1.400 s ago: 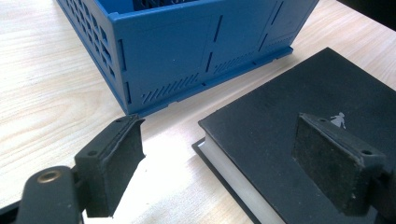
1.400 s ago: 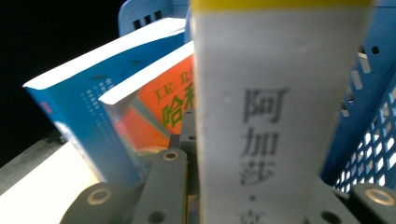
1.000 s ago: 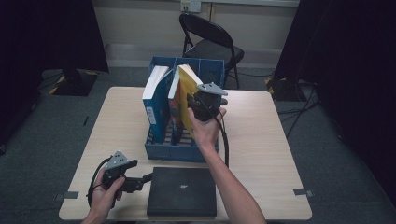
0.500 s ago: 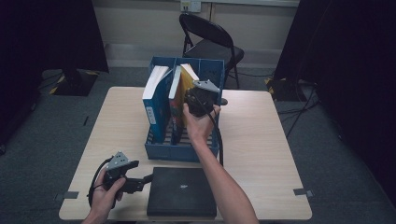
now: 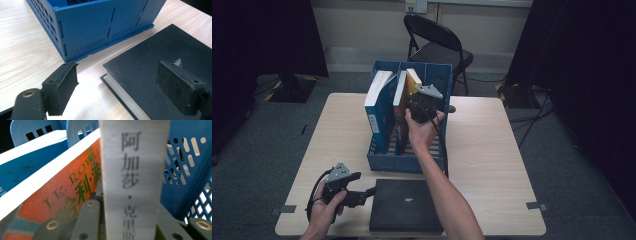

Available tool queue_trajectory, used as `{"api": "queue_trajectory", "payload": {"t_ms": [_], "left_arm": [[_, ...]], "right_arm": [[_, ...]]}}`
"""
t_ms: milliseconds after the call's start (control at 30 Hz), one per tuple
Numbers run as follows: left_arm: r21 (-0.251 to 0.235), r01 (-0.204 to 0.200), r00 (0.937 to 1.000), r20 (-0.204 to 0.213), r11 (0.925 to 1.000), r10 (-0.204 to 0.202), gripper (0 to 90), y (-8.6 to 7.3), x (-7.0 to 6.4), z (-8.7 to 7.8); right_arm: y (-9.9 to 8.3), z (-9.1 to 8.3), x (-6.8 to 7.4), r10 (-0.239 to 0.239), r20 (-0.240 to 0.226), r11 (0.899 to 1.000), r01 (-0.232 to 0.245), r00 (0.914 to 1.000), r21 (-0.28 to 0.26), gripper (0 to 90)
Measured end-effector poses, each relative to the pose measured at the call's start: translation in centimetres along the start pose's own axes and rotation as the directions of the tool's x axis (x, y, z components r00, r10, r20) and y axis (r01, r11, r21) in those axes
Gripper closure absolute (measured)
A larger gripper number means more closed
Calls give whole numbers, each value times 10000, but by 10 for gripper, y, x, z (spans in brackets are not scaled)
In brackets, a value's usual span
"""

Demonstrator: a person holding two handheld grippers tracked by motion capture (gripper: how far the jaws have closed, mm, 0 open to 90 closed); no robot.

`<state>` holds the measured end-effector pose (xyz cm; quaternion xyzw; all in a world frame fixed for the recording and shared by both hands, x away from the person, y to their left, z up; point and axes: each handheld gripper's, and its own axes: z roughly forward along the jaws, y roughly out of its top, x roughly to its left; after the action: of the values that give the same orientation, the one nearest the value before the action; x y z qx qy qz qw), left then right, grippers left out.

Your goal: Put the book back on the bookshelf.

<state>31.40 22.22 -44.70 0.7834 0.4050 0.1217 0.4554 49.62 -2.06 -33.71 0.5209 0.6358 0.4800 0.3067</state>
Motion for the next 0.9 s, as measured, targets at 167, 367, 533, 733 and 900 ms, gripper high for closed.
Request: {"api": "queue_trajectory", "payload": {"t_ms": [167, 367, 533, 733, 900], "left_arm": [[2, 3, 10000, 5, 10000, -3, 170, 0, 0, 0], [-39, -25, 10000, 60, 10000, 25, 171, 0, -1, 0], [-28, -40, 10000, 59, 10000, 40, 171, 0, 0, 0], [-58, -23, 10000, 54, 10000, 23, 172, 0, -1, 0], [-50, -12, 10000, 53, 10000, 12, 172, 0, 0, 1]], "right_arm": [[-2, 6, -1, 42, -23, 9998, -43, 10000, -193, 751], [-5, 13, -1, -192, -107, 9994, 189, 9998, -284, 742], [-9, 18, -3, -470, -337, 9989, 468, 9983, -78, 732], [-13, 22, -4, -586, -521, 9983, 587, 9969, 15, 731], [-19, 26, -5, -564, -580, 9980, 578, 9967, 235, 722]]}}
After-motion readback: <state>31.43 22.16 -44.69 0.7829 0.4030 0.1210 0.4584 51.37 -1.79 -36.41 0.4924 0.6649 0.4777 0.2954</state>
